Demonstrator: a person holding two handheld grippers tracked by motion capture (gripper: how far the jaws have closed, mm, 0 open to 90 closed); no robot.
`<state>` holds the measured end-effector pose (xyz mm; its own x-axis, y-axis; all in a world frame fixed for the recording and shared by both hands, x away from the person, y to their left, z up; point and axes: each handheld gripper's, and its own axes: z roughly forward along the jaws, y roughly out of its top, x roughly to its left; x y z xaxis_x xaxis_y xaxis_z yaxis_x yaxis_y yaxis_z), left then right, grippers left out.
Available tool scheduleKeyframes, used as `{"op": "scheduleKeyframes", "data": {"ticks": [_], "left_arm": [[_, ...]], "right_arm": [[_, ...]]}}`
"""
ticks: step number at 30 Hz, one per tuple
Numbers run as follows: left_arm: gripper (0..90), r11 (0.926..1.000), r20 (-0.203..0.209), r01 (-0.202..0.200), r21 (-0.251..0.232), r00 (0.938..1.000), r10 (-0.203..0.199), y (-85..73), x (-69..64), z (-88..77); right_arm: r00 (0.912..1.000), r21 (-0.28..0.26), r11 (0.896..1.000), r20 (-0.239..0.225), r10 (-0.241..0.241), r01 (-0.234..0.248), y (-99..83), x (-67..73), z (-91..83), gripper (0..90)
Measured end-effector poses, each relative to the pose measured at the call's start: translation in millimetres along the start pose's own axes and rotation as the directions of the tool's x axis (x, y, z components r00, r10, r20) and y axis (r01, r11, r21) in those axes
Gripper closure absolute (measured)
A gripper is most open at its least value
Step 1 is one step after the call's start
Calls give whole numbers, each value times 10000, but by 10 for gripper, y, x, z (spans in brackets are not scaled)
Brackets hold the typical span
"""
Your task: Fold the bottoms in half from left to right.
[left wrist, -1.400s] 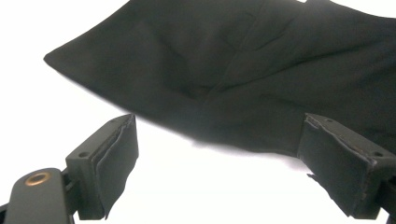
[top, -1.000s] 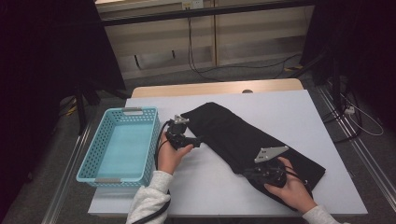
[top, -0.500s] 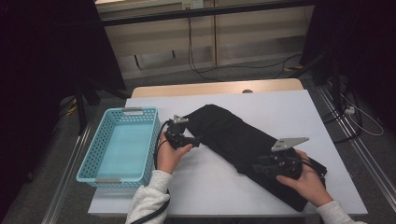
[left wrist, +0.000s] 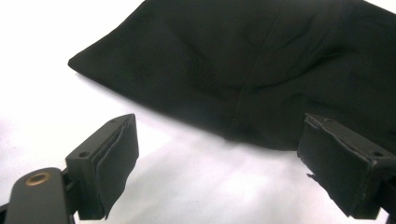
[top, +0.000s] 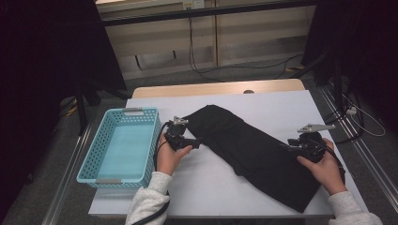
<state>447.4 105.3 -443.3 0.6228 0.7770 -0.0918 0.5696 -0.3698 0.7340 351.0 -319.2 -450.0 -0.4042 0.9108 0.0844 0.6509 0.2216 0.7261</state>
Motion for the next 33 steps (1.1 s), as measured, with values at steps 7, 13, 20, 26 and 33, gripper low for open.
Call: {"op": "scheduleKeyframes", "data": {"ticks": [7,13,20,26,33], "left_arm": [[125,10000,-75,44,-46,10000,-44,-1,15,-1],[125,10000,-78,23,-48,10000,-24,-4,20,11],[125,9998,-113,157,-99,9998,-158,5,46,13],[124,9989,-242,392,-250,9989,-398,44,109,4],[122,9980,-458,568,-290,9973,-581,119,167,83]], "right_arm": [[9995,406,9987,125,301,-306,-51,-71,55,716],[9975,488,9972,-387,586,-567,-39,-56,58,880],[9954,355,9952,-269,923,-913,-50,-161,-11,884],[9960,161,9959,-134,887,-885,-40,-128,-35,713],[9952,-436,9953,-495,841,-862,-19,-42,-145,519]]}}
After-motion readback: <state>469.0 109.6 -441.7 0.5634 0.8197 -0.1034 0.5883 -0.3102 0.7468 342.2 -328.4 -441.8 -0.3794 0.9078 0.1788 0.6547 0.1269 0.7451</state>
